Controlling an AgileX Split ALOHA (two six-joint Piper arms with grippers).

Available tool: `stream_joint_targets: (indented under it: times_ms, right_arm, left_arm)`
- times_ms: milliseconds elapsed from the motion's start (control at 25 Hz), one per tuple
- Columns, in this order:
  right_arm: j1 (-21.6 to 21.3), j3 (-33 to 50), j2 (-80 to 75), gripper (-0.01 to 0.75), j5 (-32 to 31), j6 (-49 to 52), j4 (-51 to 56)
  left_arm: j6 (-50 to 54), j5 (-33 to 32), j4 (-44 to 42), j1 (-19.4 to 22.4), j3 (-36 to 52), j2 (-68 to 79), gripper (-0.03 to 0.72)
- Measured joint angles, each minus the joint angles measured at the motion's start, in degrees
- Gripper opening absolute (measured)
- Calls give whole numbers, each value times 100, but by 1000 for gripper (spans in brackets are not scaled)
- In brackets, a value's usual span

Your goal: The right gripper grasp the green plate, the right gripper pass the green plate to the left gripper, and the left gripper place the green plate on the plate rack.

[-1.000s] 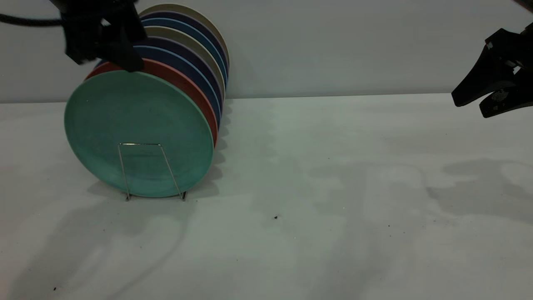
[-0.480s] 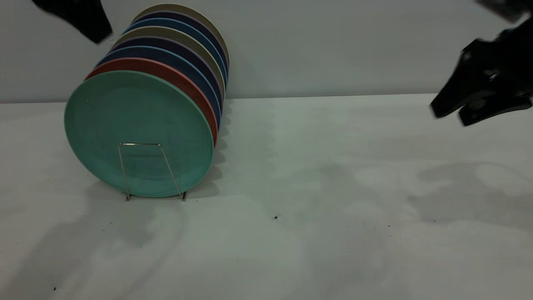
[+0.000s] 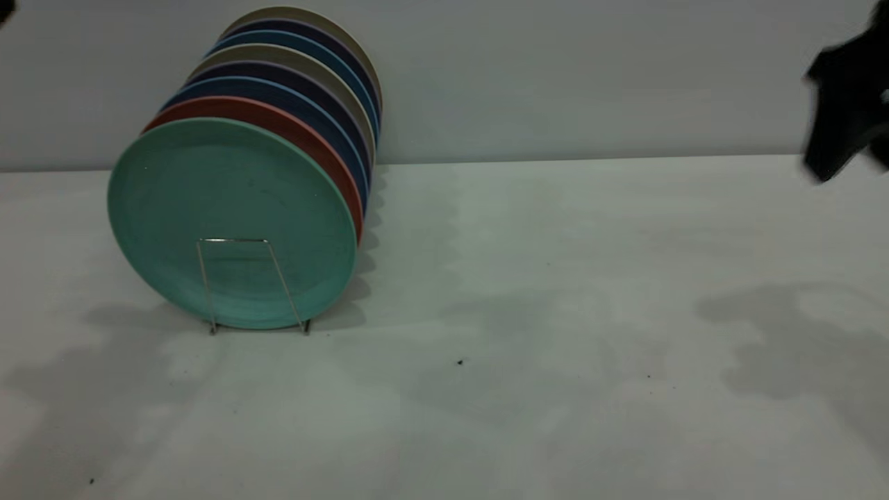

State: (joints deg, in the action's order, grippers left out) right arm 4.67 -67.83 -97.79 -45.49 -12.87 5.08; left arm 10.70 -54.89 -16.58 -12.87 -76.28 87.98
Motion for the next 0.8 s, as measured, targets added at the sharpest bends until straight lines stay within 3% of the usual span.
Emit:
stream_joint_targets:
  times_ms: [160,400,800]
  right_arm:
    - [102,0,735,564,-1014,1029,-764]
    - [107,32,1711,564,-2164,1232,-881]
    - [107,874,3449,564,-2497,966,-649]
  left_arm:
    - [49,-182,-19,0,0,-199,509]
    - [116,-720,-19,0,0,-539,509]
    - [189,-1188,206,0,181,-1634,509]
